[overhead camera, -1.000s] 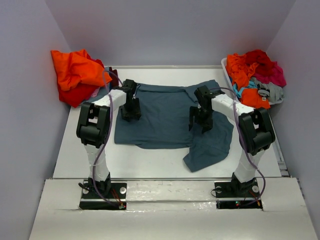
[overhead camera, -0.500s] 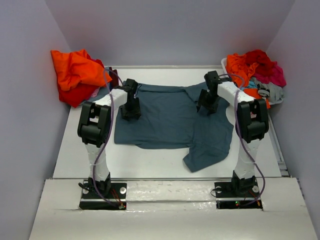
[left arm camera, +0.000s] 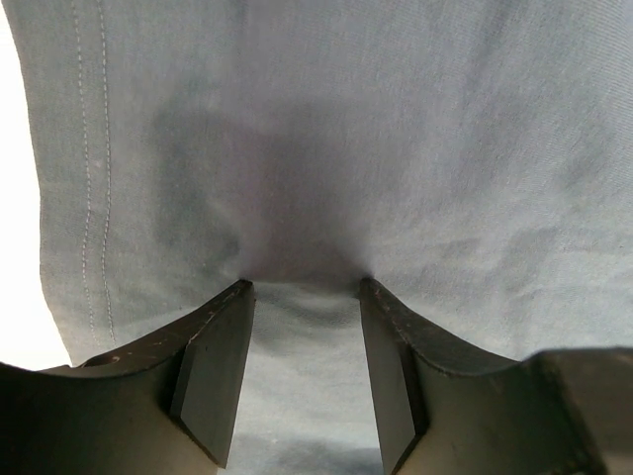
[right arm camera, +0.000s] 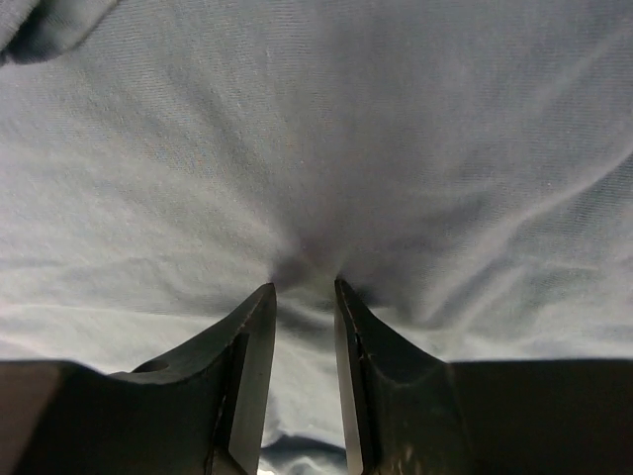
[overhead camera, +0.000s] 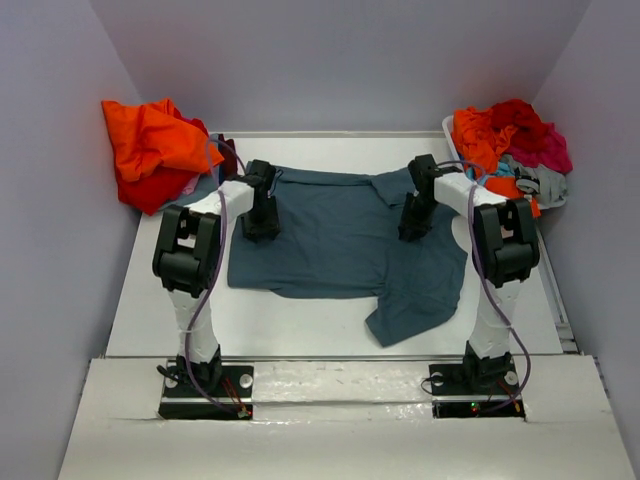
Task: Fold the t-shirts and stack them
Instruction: Flatten the tshirt out
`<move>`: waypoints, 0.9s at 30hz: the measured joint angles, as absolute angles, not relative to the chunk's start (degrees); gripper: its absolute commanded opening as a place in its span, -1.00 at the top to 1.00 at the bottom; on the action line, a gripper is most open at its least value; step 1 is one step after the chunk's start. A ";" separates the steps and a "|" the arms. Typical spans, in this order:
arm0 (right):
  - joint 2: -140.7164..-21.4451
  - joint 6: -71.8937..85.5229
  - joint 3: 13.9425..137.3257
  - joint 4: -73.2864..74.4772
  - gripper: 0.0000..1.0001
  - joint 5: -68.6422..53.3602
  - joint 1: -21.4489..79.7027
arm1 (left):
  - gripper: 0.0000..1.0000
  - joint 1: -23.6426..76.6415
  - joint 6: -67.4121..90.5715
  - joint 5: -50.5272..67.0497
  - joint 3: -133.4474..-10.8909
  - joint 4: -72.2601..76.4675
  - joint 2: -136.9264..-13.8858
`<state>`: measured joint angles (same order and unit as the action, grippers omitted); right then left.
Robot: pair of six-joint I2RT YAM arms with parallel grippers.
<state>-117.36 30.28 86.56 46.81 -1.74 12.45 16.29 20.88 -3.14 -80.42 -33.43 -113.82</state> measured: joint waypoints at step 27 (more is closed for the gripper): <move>-100.75 30.35 61.80 43.35 0.31 -8.36 12.45 | -0.14 19.92 25.21 0.25 -56.53 -31.97 -95.55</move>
<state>-100.75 30.35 61.80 43.35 -8.36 12.45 19.92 25.21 0.25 -56.53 -31.97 -95.55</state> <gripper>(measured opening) 0.342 0.571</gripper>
